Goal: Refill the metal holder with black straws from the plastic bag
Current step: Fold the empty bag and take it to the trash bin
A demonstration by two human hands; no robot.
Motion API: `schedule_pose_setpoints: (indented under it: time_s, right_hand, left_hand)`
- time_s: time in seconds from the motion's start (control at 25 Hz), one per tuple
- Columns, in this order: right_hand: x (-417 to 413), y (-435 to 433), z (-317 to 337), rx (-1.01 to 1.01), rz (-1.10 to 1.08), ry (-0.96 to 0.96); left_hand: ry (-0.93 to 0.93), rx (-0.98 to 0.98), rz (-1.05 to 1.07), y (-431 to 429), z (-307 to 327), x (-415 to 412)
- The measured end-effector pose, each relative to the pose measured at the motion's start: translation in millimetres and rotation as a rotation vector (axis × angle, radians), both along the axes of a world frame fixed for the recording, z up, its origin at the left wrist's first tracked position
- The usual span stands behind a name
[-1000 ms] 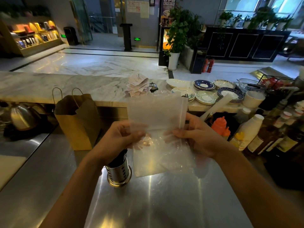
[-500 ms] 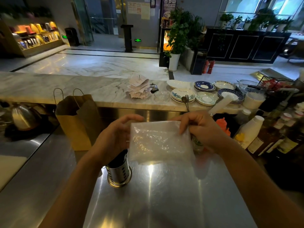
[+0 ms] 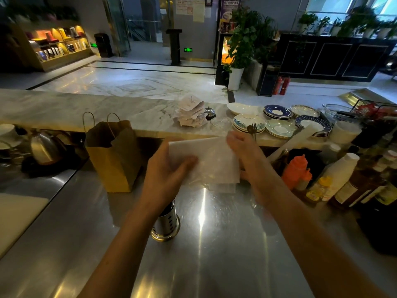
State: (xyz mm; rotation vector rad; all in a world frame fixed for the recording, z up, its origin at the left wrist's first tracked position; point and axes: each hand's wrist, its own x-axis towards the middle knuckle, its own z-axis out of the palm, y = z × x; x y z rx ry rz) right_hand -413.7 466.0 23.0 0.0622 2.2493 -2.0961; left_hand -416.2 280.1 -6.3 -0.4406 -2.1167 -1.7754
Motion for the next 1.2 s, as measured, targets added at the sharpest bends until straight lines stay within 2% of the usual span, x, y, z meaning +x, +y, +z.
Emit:
schedule_pose_setpoints:
  time_s: [0.08,0.2,0.28,0.36,0.44,0.56,0.64,0.8,1.0,1.2]
  right_hand:
    - [4,-18,-5,0.11,-0.01,0.054]
    - [5,-43,-14,0.078,-0.089,0.214]
    - [2,-62,-19,0.088,-0.065,0.329]
    - [-1,-79,-22,0.156,-0.039,0.36]
    - [-1,-102,-27,0.173,0.004,0.256]
    - [3,-145,-29,-0.003,0.093,-0.04]
    - [7,-181,-34,-0.039,0.109,-0.058]
    - [19,-235,-49,0.173,0.114,0.295]
    - [32,-265,-65,0.099,0.302,0.511]
    - [64,-286,-82,-0.027,0.556,0.63]
  left_hand:
    - [0.013,0.0,0.008,-3,-2,4]
    - [0.006,0.05,0.114,-9,-5,13]
    - [0.0,0.069,0.236,-20,-5,18]
    - [-0.006,0.076,0.313,-36,-6,22]
    - [-0.011,0.06,0.375,-59,-14,26]
    - [-0.005,-0.014,0.508,-92,-24,34]
    - [-0.001,-0.023,0.57,-118,-29,45]
    - [0.01,-0.024,0.729,-158,-29,72]
    - [-0.058,0.13,0.921,-184,-36,109]
    - [-0.062,0.242,1.325,-172,-51,161]
